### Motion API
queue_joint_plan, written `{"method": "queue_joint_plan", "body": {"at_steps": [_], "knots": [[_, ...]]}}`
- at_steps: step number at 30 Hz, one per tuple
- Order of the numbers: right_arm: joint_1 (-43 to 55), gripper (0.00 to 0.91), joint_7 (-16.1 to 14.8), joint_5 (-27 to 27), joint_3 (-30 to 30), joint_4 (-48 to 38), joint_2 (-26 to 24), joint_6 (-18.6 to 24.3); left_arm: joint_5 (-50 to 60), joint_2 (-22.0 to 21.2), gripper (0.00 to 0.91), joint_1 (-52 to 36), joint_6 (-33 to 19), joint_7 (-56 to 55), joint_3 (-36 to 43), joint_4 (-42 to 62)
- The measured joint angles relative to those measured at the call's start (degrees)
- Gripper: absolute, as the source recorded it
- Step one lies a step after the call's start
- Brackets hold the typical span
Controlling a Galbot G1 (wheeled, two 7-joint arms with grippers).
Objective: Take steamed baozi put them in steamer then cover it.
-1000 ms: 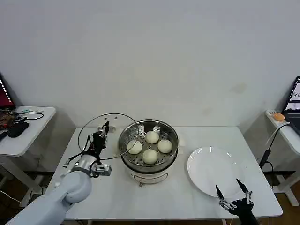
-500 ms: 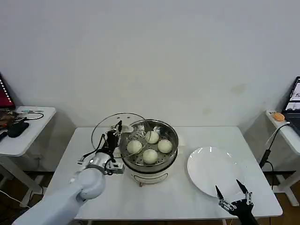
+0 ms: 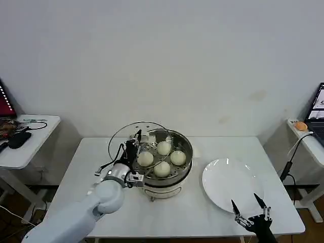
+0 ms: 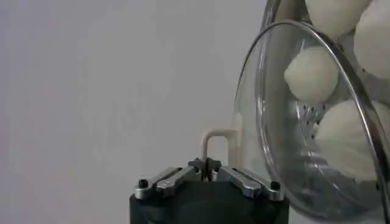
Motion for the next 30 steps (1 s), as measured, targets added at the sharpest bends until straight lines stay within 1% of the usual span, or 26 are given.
{"method": "queue_joint_plan", "body": {"at_steps": [10, 30], "knots": [[0.08, 0.907, 0.05, 0.12, 0.38, -0.3, -0.14, 0.21, -0.22, -2.2, 0.0, -2.6, 1.14, -0.17, 3.39, 0.67], [0.57, 0.907, 0.04, -0.07, 0.39, -1.28, 0.05, 0.5, 1.85, -5.62, 0.0, -5.17, 1.57, 1.32, 8.35, 2.32]]}}
